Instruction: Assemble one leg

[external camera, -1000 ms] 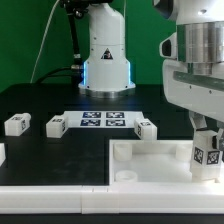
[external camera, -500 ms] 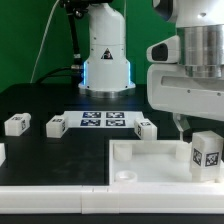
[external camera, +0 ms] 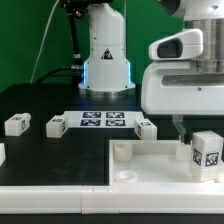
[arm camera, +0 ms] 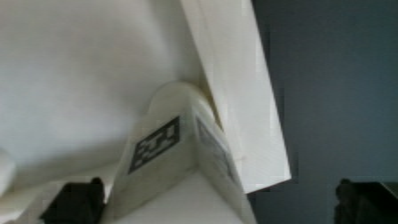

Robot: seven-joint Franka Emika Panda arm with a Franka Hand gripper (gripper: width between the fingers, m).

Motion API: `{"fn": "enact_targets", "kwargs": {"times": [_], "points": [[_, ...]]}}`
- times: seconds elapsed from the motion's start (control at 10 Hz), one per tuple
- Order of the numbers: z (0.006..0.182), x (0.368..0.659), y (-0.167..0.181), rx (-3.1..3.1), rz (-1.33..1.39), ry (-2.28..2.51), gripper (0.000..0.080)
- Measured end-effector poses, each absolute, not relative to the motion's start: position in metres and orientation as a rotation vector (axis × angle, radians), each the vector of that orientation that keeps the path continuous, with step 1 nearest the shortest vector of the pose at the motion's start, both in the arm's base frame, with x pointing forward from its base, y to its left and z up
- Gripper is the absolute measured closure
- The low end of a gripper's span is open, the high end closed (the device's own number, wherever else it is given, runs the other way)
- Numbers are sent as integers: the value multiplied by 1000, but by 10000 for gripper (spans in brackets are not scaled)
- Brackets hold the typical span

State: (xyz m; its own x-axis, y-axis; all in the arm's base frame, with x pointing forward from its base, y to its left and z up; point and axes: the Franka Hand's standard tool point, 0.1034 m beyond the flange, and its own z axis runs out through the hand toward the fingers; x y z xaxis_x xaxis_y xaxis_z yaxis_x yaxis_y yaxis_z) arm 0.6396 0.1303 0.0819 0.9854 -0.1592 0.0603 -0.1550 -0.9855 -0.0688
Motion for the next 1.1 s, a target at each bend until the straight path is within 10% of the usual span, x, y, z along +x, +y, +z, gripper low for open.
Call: {"fn": "enact_targets", "kwargs": {"times": [0.5,0.7,1.1], "points": [[81,641,124,-3083,-121,-308,150],[81,641,124,-3082,-122,-318,404],[81,641,124,-3083,-121,-292,509]]}}
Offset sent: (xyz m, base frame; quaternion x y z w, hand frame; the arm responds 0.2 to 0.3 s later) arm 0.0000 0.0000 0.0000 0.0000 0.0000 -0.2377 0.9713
